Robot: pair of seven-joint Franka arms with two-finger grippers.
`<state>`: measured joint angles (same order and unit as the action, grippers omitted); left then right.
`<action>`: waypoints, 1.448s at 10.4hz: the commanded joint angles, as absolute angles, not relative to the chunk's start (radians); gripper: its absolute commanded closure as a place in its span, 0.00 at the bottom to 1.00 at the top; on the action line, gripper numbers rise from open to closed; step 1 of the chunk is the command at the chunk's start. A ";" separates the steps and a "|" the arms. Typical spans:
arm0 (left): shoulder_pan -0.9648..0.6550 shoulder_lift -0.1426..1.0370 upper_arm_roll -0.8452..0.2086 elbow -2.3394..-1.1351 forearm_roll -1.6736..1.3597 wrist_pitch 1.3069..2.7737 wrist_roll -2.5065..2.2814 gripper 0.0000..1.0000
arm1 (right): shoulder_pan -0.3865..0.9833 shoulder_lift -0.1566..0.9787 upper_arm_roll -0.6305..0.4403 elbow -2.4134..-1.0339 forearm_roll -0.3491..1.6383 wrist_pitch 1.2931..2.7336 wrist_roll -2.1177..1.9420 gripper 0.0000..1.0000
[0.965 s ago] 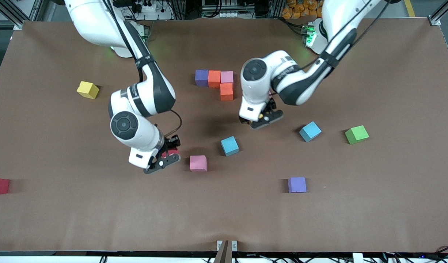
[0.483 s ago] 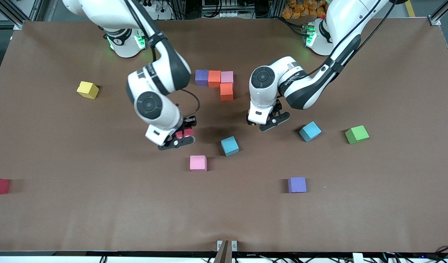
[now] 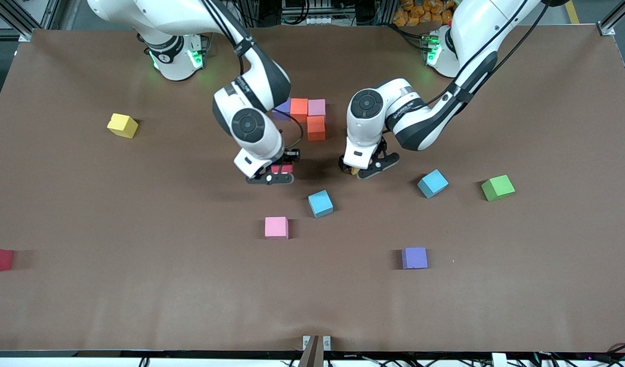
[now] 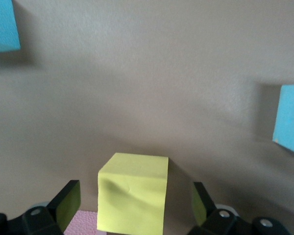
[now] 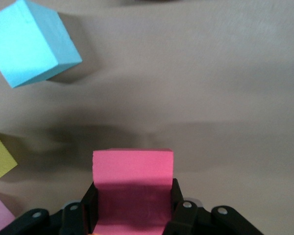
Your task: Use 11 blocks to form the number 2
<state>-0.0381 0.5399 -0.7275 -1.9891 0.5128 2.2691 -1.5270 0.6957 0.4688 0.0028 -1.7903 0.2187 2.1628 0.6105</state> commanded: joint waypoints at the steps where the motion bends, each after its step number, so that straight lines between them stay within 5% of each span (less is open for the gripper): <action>1: -0.037 0.555 -0.733 -2.000 0.541 2.298 -1.560 0.00 | 0.690 0.382 0.052 -1.899 0.204 2.276 0.716 1.00; 3: -0.037 0.568 -0.732 -2.011 0.555 2.298 -1.562 0.00 | 0.692 0.357 0.057 -1.907 0.090 2.315 0.718 1.00; 6: -0.028 0.569 -0.732 -2.028 0.575 2.310 -1.565 0.00 | 0.725 0.362 0.058 -2.028 0.032 2.589 0.748 1.00; 10: -0.031 0.592 -0.730 -2.042 0.575 2.352 -1.565 0.00 | 0.793 0.371 0.058 -2.033 0.023 2.589 0.882 1.00; 11: -0.031 0.592 -0.729 -2.043 0.577 2.356 -1.565 0.17 | 0.793 0.371 0.057 -2.033 0.018 2.589 0.882 1.00; 12: -0.029 0.592 -0.729 -2.048 0.583 2.356 -1.565 0.75 | 0.798 0.380 0.057 -2.036 -0.009 2.589 0.887 1.00; 13: -0.023 0.591 -0.729 -2.068 0.622 2.356 -1.565 1.00 | 0.810 0.382 0.055 -2.045 -0.052 2.589 0.935 1.00; 15: -0.008 0.569 -0.727 -2.074 0.630 2.353 -1.566 1.00 | 0.822 0.394 0.057 -2.043 -0.209 2.588 1.084 1.00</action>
